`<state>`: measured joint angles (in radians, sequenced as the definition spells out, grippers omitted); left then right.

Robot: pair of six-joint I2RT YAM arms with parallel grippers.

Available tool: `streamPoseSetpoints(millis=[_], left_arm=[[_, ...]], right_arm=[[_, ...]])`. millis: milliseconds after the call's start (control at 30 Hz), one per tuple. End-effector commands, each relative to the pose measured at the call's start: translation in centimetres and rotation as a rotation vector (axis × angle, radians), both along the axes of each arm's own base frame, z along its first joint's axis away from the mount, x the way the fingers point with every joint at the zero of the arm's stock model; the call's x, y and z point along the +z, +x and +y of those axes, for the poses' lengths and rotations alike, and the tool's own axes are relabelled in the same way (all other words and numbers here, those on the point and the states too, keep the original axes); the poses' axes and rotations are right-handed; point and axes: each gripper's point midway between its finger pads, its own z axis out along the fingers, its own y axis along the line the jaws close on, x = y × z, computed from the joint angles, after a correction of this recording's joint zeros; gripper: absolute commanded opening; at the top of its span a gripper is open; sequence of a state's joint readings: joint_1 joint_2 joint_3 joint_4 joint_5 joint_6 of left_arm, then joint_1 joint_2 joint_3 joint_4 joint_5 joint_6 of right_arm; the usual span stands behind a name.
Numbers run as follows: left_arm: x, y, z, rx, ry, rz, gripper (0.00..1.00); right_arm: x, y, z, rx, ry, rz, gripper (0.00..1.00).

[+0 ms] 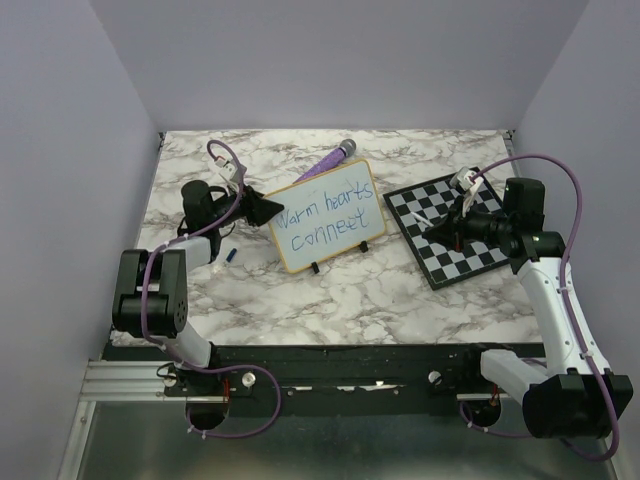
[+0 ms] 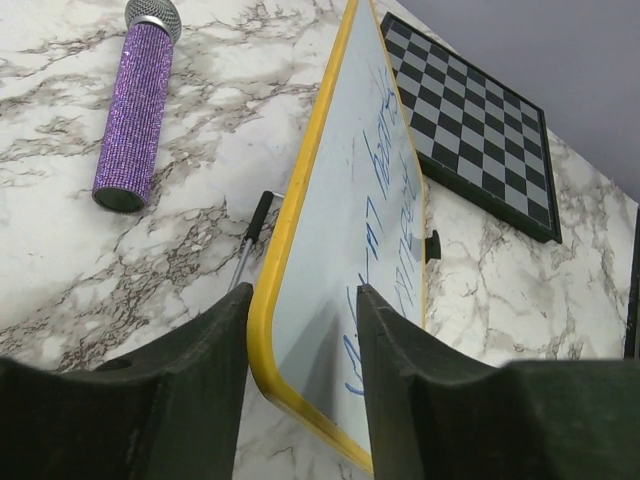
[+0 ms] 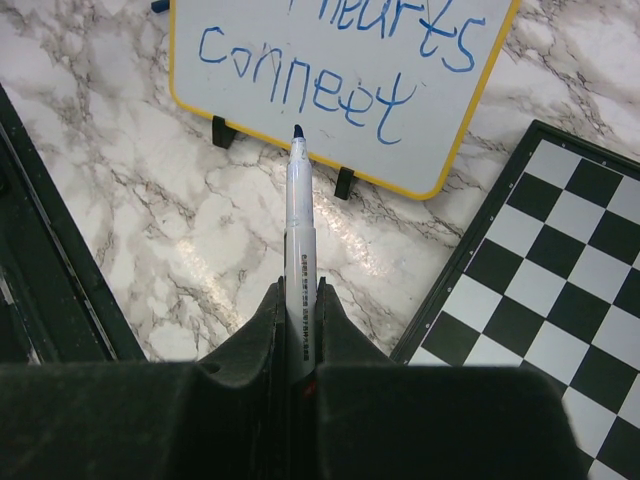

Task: Write a sentence on the whiteboard
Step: Put down the whiteboard on the whiteboard stand, then pick up the pen cap from the center of the board.

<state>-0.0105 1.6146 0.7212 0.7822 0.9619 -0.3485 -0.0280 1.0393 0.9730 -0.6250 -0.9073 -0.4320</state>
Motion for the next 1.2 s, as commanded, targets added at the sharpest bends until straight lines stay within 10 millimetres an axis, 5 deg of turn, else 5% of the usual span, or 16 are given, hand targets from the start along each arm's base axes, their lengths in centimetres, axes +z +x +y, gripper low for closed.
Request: streamPoseSetpoints(millis=[0,100,400,467,533,700,867,1000,1167], left_arm=[[0.6,0.3,0.6,0.037,0.042,-0.059,0.55],[1.3,0.3,0.7,0.052,0.047,-0.075,0.57],[5.5,0.6,1.7,0.151,0.017,-0.132,0.86],[6.6,1.1,3.5,0.223,-0.008,-0.122,0.99],[8.2,0.9,4.3,0.264,-0.04,-0.131,0.99],[10.1,0.7,10.5,0.555,-0.151,-0.024,0.99],[6.2,-0.8,14.3,0.745,-0.081,0.313,0.99],[-0.1,-4.8,15.8,0.811,0.156,0.656,0.99],[-3.9,-5.2,16.6,0.84,0.453,0.739,0.85]], right_arm=[[0.2,-0.6,0.2,0.021,0.015,-0.005,0.01],[0.2,-0.6,0.2,0.021,0.015,-0.003,0.01],[0.1,-0.6,0.2,0.022,0.013,-0.002,0.01],[0.1,-0.6,0.2,0.025,0.013,-0.003,0.0],[0.1,-0.6,0.2,0.024,0.012,-0.003,0.01],[0.2,-0.7,0.2,0.028,0.012,-0.005,0.0],[0.3,-0.8,0.3,0.037,0.012,-0.007,0.01],[0.5,-0.9,0.4,0.044,0.016,-0.014,0.01],[0.6,-1.2,0.5,0.059,0.019,-0.013,0.01]])
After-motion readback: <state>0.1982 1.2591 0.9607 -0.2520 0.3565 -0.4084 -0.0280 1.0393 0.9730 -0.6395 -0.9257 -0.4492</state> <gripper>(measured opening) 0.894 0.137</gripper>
